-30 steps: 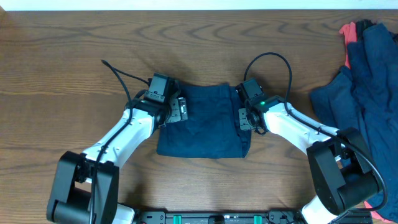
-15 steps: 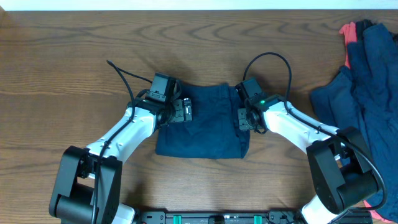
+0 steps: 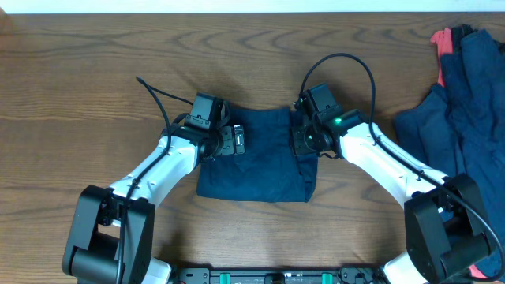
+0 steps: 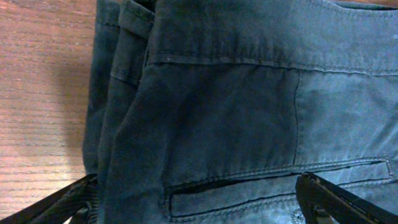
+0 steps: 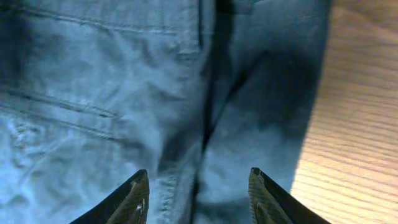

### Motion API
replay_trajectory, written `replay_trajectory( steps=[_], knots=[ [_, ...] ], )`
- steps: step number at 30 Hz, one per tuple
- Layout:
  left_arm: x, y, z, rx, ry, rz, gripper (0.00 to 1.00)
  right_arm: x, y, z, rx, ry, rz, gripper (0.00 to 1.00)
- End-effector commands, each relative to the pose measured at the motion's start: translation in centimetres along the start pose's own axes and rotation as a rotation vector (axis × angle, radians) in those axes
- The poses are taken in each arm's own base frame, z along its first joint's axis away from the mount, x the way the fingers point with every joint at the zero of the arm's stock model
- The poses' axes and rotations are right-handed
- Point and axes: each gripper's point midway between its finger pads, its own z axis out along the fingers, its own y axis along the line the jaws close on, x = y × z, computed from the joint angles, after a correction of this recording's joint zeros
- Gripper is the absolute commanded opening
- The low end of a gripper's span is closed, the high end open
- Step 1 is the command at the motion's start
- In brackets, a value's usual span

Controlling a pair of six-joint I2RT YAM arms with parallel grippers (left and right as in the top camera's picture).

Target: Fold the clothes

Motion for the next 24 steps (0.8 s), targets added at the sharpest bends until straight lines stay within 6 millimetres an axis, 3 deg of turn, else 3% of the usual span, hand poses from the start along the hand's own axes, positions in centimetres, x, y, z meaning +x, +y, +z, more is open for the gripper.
replay_trajectory(
  steps=[1,11,13,15,16,19,24],
  knots=[
    [0.6,0.4,0.4,-0.007,0.021,0.011,1.0,0.7,1.1,0.4,-0.053,0.037,-0.023,0.51],
    [0.6,0.4,0.4,-0.009,0.023,0.01,1.0,2.2,1.4,2.3,-0.092,0.118,-0.009,0.47],
    [0.6,0.4,0.4,-0.009,0.023,0.01,1.0,2.4,1.8,2.6,-0.118,0.131,-0.007,0.36],
    [0.6,0.4,0.4,-0.009,0.023,0.01,1.0,2.4,2.6,2.7,-0.166,0.133,-0.029,0.13],
    [0.6,0.4,0.4,-0.009,0.023,0.01,1.0,2.2,3.1,2.6,-0.194,0.124,-0.05,0.07],
    [0.7,0.5,0.4,-0.009,0.024,0.01,1.0,0.9,3.7,1.8,-0.216,0.072,-0.09,0.03],
    [0.7,0.5,0.4,-0.01,0.024,0.01,1.0,-1.8,4.9,-1.8,-0.226,-0.035,-0.143,0.03]
  ],
)
